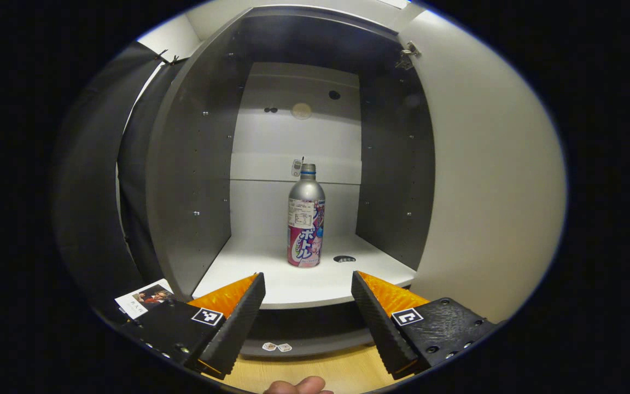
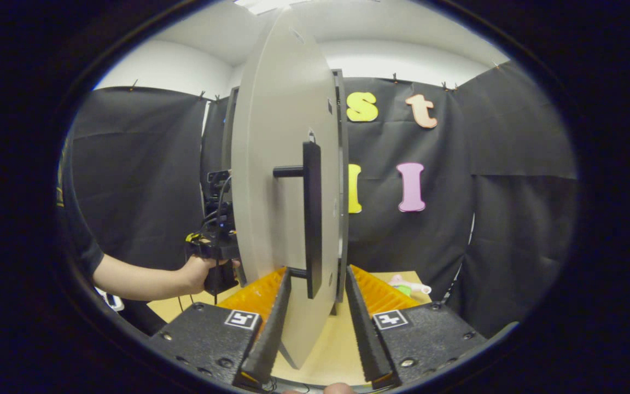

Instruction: Open the cabinet door with the right hand, grasp the bottle in the cabinet with the left hand and place it on the coaster, then close the cabinet door with the right hand.

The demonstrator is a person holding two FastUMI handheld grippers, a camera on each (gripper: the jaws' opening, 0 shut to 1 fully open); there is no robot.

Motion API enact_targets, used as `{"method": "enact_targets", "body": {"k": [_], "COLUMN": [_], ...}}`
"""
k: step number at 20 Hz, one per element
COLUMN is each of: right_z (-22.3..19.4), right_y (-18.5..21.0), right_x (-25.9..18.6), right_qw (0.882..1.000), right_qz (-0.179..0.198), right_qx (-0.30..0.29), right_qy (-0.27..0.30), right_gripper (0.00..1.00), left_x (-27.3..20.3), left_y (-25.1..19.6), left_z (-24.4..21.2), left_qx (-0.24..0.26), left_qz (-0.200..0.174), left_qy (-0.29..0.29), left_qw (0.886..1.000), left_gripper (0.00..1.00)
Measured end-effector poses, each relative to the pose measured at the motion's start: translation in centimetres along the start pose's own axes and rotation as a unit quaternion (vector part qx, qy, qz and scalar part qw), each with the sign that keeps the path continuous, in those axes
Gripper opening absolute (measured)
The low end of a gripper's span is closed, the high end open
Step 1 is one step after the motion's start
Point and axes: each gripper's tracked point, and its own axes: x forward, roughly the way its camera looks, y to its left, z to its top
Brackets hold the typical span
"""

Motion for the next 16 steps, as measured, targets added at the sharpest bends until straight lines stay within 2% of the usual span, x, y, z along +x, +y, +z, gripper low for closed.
{"method": "enact_targets", "body": {"k": [1,3,7,10,12,16], "right_z": [0.1,0.0,0.0,-0.3,-0.3,-0.3], "right_y": [-0.4,-0.7,-1.8,-3.6,-4.5,-4.1], "right_x": [-0.2,-0.3,-1.0,-1.1,-1.4,-0.8], "right_qw": [1.0,1.0,0.999,0.997,0.994,0.995], "right_qz": [-0.005,-0.015,-0.045,-0.072,-0.091,-0.083], "right_qx": [0.004,0.007,0.012,0.041,0.056,0.055], "right_qy": [-0.003,-0.006,-0.013,-0.01,-0.01,-0.007], "right_gripper": [0.75,0.84,0.84,0.83,0.83,0.83], "left_x": [0.9,2.7,6.5,9.3,11.2,13.3], "left_y": [0.1,0.5,0.1,-0.8,-0.7,-0.3], "left_z": [0.1,0.9,2.9,4.6,5.2,5.9], "left_qx": [-0.005,-0.005,0.016,0.03,0.046,0.028], "left_qz": [0.001,0.005,0.008,0.003,0.012,0.026], "left_qy": [-0.001,-0.004,-0.02,-0.036,-0.043,-0.052], "left_qw": [1.0,1.0,1.0,0.999,0.998,0.998], "left_gripper": [0.96,0.96,0.96,0.96,0.96,0.95]}}
